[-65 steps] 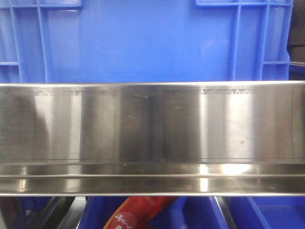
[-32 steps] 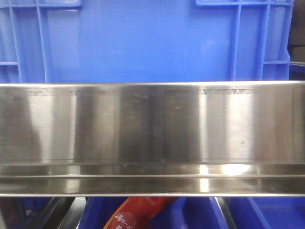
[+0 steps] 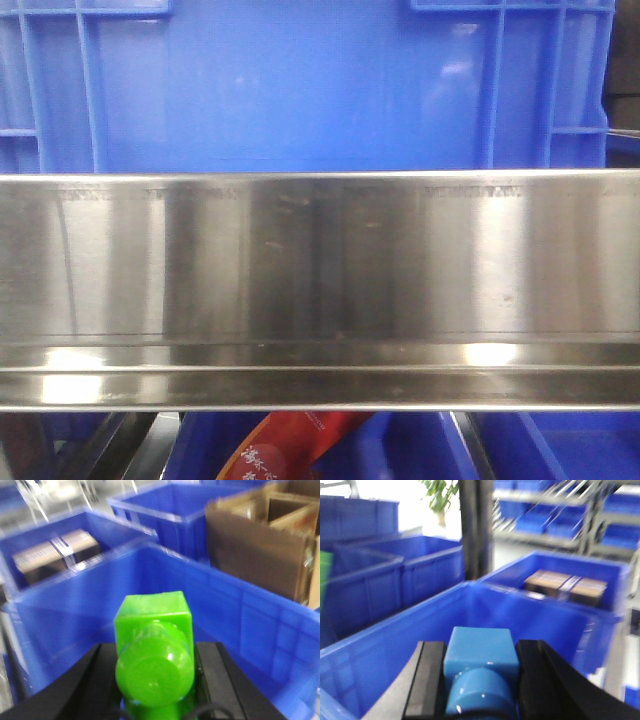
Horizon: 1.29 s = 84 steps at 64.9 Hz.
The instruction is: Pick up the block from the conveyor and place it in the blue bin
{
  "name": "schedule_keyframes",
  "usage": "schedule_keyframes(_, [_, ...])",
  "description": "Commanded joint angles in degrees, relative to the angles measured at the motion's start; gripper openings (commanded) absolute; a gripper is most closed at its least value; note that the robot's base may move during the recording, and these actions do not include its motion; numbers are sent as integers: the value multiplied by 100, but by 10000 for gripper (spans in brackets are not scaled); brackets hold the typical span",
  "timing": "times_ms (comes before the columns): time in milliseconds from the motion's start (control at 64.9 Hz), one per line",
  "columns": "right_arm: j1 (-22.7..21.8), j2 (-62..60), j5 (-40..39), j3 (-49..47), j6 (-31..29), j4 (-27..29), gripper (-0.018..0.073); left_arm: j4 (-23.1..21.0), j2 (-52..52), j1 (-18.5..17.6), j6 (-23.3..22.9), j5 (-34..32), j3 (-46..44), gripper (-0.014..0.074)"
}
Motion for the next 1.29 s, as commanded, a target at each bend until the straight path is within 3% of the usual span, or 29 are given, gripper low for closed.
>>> schedule_keyframes(0, [64, 493, 176, -194, -39, -20, -153, -31, 495, -33, 11, 251, -366, -111])
schedule_keyframes(416, [64, 1725, 447, -232, -39, -20, -152, -41, 1769, -33, 11, 525, -460, -108])
schedule_keyframes(509, [64, 1789, 447, -232, -39, -20, -126, -54, 1807, -33, 11, 525, -460, -55])
schedule_keyframes(601, [64, 1801, 464, -232, -39, -20, -25, -108, 1820, -33, 0, 525, -460, 66])
schedule_keyframes(832, [64, 1801, 527, -232, -39, -9, 447, -143, 1820, -33, 0, 554, -460, 496])
schedule_keyframes(925, [64, 1801, 552, -232, -39, -9, 542, -143, 1803, -33, -21, 554, -463, 607])
schedule_keyframes(1017, [64, 1734, 562, -232, -39, -9, 513, -151, 1764, -33, -21, 579, -472, 606])
schedule_keyframes(1094, [64, 1581, 578, -232, -39, -9, 411, -165, 1647, -33, -21, 627, -472, 581])
schedule_keyframes(1202, [64, 1304, 601, -232, -39, -9, 140, -165, 1433, -33, -21, 787, -472, 459])
schedule_keyframes(1279, [64, 1074, 589, -181, -39, -9, -45, -165, 1267, -33, -21, 949, -472, 291])
